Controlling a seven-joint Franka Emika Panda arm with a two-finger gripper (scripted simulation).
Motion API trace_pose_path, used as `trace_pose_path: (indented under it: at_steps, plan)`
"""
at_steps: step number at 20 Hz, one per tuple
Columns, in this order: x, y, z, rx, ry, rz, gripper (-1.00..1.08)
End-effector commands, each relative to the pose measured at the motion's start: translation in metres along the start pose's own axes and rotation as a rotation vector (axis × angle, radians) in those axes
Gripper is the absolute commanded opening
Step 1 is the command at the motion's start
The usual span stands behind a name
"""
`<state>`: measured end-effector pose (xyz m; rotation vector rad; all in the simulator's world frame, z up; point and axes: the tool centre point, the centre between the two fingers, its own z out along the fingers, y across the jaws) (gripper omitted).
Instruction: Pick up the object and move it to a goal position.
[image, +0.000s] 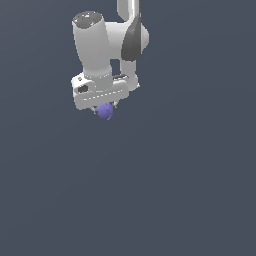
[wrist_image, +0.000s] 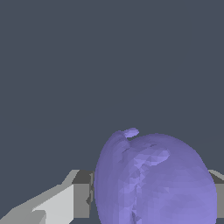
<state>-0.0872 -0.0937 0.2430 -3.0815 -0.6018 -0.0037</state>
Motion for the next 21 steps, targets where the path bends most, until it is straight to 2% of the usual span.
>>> trace_pose_path:
  at_steps: [1,11,21]
  plan:
    - [-0.011,0.012,-0.023,0.001,0.0,-0.001,-1.0]
    - [-0.036,0.05,-0.087,0.0,-0.002,0.0,-1.0]
    - [-0.039,0.058,-0.099,-0.001,-0.003,0.0,-1.0]
